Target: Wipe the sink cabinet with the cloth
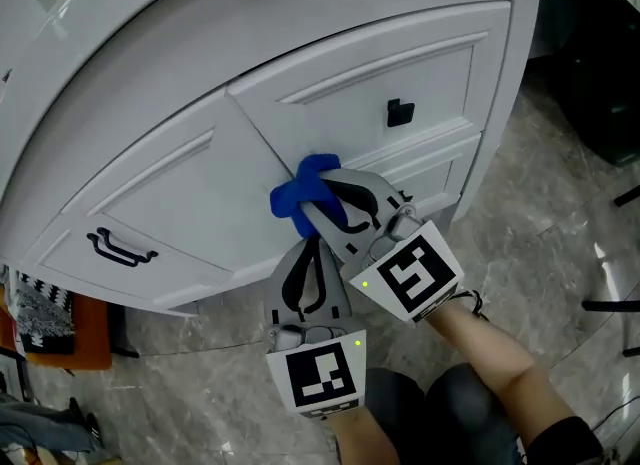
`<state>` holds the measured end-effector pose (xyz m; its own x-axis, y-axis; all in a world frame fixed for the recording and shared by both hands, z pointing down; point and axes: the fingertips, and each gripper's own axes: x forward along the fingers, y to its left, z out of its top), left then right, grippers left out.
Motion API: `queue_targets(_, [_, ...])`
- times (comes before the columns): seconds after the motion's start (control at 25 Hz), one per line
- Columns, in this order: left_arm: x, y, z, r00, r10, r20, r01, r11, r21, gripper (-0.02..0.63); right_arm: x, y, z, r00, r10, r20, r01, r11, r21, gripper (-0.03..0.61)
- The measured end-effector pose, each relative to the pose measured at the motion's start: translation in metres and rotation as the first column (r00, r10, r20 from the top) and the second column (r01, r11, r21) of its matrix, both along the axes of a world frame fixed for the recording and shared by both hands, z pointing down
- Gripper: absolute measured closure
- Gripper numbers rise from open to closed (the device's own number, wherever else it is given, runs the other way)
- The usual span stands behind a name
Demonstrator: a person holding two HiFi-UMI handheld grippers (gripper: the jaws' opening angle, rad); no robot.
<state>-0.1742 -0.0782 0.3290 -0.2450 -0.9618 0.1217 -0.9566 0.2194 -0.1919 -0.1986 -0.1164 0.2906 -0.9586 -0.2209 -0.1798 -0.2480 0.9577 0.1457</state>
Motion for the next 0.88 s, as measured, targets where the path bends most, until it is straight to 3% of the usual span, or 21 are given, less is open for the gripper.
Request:
queue_targets(0.16, [-0.001, -0.001, 0.007, 0.996, 0.037, -0.080, -0.036, 0.999, 0.012, 0.609, 0.000, 0.000, 0.004, 1.000, 0.007, -0.013, -0.007, 0.999, 0.044, 0.518])
queue_targets(0.4, [0.000, -0.009, 0.018, 0.996, 0.075, -0.039, -0.075, 0.997, -0.017, 0.610, 0.002, -0.001, 0.012, 0.995, 0.042, -0.092, -0.032, 0.994, 0.108, 0.518])
queue_targets(0.72, [0.016, -0.032, 0.027, 0.985, 0.117, -0.124, -0.116, 0.993, 0.018, 0.610, 0.015, -0.013, 0.018, 0.986, 0.098, -0.134, -0.077, 0.985, 0.154, 0.518])
queue_targets(0.88, [0.026, -0.036, 0.030, 0.969, 0.202, -0.142, -0.199, 0.979, 0.031, 0.609, 0.026, -0.025, 0.016, 0.981, 0.149, -0.126, -0.126, 0.977, 0.173, 0.518])
